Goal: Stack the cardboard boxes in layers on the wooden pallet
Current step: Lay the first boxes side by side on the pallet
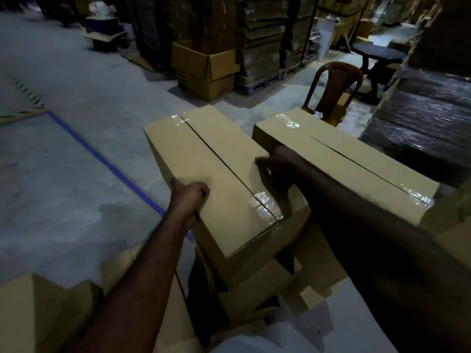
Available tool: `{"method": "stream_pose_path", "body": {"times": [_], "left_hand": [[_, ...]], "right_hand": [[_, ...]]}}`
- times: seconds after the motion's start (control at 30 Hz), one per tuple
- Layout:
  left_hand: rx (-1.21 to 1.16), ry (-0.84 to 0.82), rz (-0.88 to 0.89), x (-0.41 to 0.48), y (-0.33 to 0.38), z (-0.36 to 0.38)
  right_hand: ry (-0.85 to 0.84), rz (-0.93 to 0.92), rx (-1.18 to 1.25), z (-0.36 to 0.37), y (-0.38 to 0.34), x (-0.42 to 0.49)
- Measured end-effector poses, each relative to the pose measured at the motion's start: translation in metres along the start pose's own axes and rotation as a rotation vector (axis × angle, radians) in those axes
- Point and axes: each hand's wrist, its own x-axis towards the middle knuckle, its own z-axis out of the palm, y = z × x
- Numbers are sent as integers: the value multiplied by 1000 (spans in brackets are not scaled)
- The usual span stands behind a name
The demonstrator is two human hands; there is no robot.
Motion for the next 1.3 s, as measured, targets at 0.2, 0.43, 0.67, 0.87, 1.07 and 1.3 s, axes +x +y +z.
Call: {"method": "stream_pose_path", "body": {"times": [0.2,0.43,0.67,0.87,1.07,1.3], "left_hand": [[52,69,113,-16,34,-14],[230,153,406,-33,101,-27],[393,-32,573,-51,153,-38],[439,-193,628,-74,172,-25],[505,-379,730,-112,175,0],[528,-490,765,-172,162,33]], "right_hand": [[5,-86,164,-5,-18,-13],[132,-191,149,-81,-64,-50],[230,-266,90,-117,-64,-114],[375,-153,14,-142,-46,-160],[470,-65,-65,-158,-20,-217],[544,59,2,-160,24,-291]]}}
